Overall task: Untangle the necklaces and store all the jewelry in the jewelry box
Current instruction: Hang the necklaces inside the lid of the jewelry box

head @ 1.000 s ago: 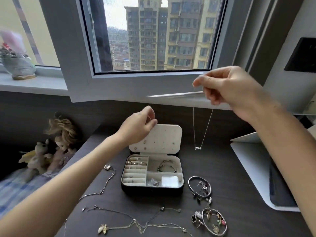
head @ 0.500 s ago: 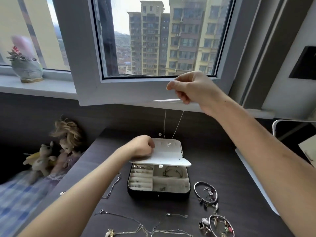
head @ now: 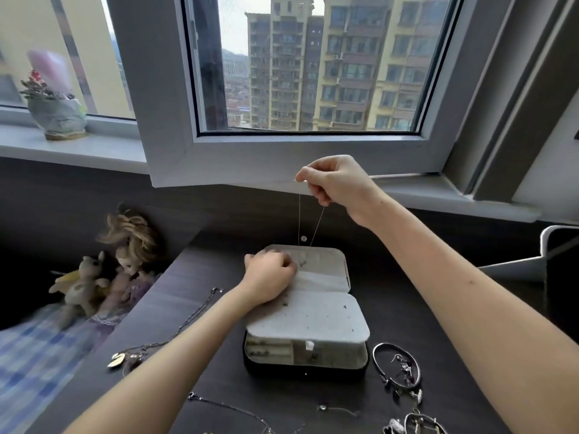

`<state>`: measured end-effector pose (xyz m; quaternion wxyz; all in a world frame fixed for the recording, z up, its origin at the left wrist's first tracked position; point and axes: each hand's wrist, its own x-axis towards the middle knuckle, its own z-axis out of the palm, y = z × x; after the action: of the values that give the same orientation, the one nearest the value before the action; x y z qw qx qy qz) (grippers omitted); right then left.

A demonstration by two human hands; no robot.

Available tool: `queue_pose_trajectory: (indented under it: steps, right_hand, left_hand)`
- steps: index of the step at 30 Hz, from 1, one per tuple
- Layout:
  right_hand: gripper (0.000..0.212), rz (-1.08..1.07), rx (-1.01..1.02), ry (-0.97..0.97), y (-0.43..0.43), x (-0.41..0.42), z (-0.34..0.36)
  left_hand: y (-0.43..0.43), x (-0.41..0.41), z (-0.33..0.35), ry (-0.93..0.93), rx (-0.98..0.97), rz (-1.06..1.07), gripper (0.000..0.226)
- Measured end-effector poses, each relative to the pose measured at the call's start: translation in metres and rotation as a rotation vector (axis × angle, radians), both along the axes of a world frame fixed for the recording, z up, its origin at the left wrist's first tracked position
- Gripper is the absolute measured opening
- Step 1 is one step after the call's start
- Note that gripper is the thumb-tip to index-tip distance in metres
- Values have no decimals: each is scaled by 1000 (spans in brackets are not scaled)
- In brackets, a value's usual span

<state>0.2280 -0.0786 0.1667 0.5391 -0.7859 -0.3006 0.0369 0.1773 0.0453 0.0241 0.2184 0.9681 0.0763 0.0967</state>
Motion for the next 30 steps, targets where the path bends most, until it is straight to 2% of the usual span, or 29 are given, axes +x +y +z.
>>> queue_pose_trajectory:
  steps: [3,6,13,19,23,27,30]
  right_hand:
    - [17,9,7,10,2,3,-2]
    - [18,15,-21,28,2,3,-9]
    - [15,66,-153,69,1,2,-26]
    - [15,46,-253,-21,-2,4,-38]
    - [15,44,-358,-218,-5,6,-52]
    - [15,-75,-472,-613,-8,5,-74]
    - [14,-173,-414,-845,-8,7,-96]
  left_hand:
    - [-1,-8,-10,-308,34,4,32]
    - [0,-10,-16,-480,10,-23,38]
    - [0,-15,-15,-575,40,-43,32]
    - [-1,-17,-14,-612,61,-22,28]
    - [-2,-17,-14,-612,47,-12,27]
    - [-1,-15,-15,-596,38,-11,28]
    - [-2,-15,-15,-593,43,-8,29]
